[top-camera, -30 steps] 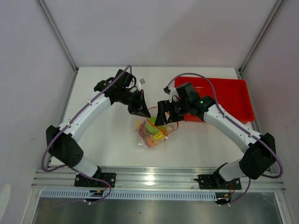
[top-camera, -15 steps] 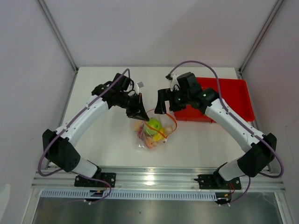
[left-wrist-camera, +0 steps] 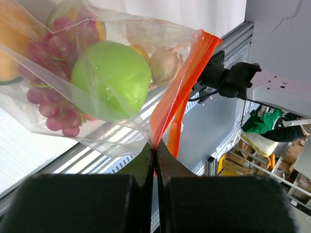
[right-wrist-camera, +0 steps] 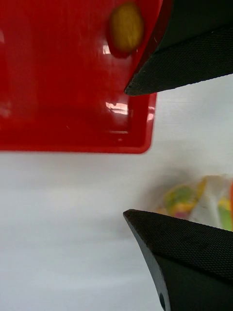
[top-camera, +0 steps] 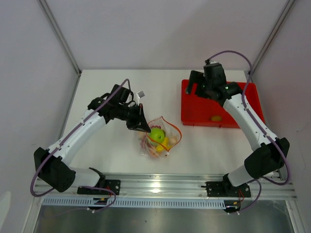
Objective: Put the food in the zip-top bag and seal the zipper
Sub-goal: Place the fake vegetable in the zipper food storage bag, then pick up the fake fruit from the bin.
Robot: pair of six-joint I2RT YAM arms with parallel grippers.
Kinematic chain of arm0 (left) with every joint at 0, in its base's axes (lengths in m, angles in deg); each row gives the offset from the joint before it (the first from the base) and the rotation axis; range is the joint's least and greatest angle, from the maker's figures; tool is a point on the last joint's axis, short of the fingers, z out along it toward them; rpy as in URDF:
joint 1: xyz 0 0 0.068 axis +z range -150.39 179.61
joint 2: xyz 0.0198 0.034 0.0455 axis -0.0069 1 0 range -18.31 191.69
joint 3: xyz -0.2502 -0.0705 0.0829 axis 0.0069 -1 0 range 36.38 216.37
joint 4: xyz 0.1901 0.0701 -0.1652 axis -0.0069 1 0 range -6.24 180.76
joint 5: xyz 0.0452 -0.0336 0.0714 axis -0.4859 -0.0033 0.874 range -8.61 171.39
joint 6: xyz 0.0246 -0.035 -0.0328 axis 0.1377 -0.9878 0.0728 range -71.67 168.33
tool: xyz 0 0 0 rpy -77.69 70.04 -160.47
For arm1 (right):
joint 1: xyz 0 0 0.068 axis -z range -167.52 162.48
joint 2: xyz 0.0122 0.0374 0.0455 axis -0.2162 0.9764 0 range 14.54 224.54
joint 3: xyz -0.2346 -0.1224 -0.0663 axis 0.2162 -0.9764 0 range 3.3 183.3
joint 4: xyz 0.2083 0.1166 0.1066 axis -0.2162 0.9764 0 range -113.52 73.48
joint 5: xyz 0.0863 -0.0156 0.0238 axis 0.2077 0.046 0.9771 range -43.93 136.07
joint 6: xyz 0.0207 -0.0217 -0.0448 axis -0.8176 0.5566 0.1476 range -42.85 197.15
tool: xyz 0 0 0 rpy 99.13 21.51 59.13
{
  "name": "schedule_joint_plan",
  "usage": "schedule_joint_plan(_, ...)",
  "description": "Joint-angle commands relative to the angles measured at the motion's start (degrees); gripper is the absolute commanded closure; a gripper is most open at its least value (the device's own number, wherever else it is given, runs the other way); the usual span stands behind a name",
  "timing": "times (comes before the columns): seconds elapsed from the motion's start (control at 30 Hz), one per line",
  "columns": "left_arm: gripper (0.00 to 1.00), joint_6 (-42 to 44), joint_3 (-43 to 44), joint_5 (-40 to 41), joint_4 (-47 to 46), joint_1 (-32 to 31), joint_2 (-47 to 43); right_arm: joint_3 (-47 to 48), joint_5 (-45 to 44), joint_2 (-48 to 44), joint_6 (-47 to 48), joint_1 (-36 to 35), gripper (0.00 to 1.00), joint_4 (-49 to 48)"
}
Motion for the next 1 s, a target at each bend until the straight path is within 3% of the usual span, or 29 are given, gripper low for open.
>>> schedule_joint_plan(0.0,1.0,1.88,-0.24,2.1,0.85,0.34,-3.6,5.52,-9.4,3.67,-3.63,5.95,0.01,2.12)
schedule_joint_plan(0.23,1.0,4.08,-1.39,5.27,2.79,0.34,-7.03,15.18,-10.47,14.91,-8.55,14.92,0.01,15.04)
schedule_joint_plan(0.53,0.99,4.87,-4.2,4.22,1.83,0.34,-7.56,19.42,-11.26,27.22,-6.8,17.05,0.01,27.97)
schedule_joint_plan(0.97,0.99,5.48,-4.11,3.86,2.62,0.43,-6.77,9.66,-11.17,29.42,-3.9,17.13,0.01,22.88)
